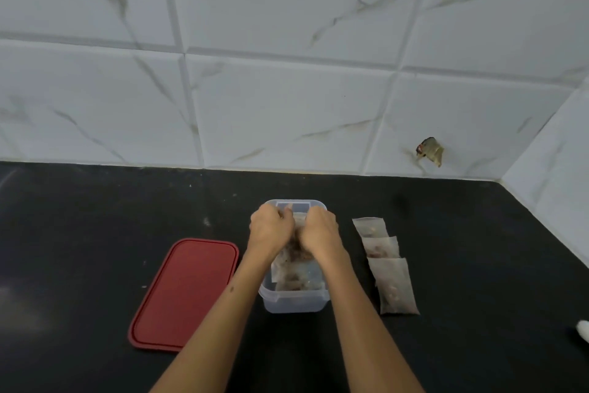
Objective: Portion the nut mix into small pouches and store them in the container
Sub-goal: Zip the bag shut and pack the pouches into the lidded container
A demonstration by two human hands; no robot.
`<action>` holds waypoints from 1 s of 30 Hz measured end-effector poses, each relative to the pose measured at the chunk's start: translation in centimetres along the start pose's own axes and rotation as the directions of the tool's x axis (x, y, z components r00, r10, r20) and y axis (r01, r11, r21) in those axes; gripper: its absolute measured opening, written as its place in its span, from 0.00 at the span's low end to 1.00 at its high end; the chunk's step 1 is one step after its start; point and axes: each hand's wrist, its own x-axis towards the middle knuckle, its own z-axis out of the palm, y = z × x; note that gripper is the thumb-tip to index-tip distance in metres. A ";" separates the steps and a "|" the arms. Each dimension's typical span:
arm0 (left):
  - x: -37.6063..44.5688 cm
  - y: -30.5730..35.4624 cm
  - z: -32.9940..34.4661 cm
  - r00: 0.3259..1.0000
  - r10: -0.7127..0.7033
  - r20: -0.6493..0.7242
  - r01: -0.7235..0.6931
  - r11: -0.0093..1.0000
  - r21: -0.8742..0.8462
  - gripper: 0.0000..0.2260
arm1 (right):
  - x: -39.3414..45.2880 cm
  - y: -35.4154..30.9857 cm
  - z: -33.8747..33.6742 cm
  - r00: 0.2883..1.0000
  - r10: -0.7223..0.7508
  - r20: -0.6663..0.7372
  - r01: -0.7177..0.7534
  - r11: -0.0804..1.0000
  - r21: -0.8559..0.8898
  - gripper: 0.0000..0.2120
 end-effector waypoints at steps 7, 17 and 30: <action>0.1 0.5 -0.1 0.928 -0.165 0.333 0.253 0.938 -0.239 0.31 | 0.1 -0.7 2.1 0.996 -0.005 0.085 0.018 0.989 -0.150 0.11; -2.9 2.3 -0.4 0.983 -0.068 0.173 0.132 0.909 -0.395 0.20 | -1.8 3.1 -3.2 0.948 -0.147 -0.282 0.173 0.982 0.070 0.14; -8.3 3.7 12.2 0.991 0.013 0.131 -0.003 0.997 -0.075 0.10 | -2.9 18.4 -5.0 0.929 0.291 -0.230 -0.246 0.948 0.202 0.15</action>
